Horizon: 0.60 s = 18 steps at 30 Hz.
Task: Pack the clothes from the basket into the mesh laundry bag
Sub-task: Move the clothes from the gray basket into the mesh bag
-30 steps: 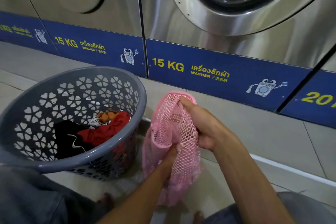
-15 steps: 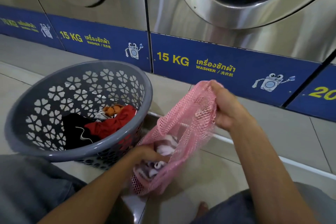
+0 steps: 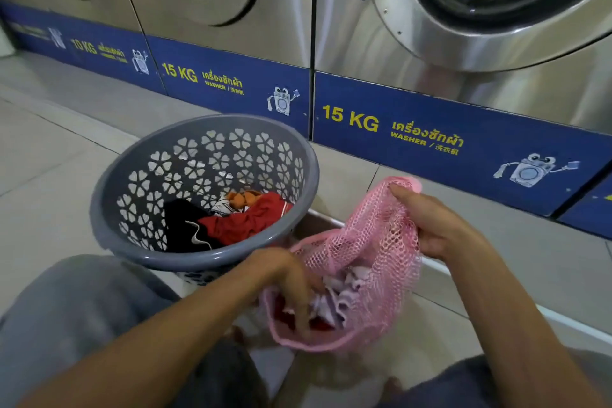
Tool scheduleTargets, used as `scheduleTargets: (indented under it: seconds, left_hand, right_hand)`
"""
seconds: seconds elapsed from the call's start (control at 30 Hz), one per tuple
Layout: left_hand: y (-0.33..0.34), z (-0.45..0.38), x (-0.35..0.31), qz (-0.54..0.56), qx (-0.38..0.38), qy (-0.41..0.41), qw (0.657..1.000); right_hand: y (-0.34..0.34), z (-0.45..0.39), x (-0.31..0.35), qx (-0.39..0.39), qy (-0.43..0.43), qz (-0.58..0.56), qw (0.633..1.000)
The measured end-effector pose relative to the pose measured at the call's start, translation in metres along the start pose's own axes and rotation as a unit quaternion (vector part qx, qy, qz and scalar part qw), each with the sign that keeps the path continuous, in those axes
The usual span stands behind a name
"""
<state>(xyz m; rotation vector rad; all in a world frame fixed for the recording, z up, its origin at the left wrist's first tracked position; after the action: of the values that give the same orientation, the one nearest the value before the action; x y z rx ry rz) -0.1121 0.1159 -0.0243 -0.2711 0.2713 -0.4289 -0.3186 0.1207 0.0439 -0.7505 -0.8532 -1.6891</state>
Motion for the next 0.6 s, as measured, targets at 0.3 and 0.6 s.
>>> scheduleTargets:
  seconds: [0.3, 0.6]
  left_hand:
    - [-0.08, 0.102, 0.031, 0.369, -0.365, 0.225, 0.824]
    - [-0.103, -0.035, 0.145, 0.213, -0.277, -0.086, 0.933]
  right_hand:
    - [0.032, -0.005, -0.006, 0.07, 0.024, 0.02, 0.997]
    - [0.047, -0.026, -0.008, 0.098, 0.033, 0.043, 0.994]
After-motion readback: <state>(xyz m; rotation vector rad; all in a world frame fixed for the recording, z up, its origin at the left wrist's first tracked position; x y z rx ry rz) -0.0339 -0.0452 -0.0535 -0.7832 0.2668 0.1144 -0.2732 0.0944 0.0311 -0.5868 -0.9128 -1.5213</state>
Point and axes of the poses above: each hand's wrist, its own z-axis away from the middle knuckle, its own y-axis out of the palm, x = y × z, the point moved 3 cm from there along -z, towards the middle knuckle, and after that the axes turned 6 degrees about x, right-handed, at the moved point
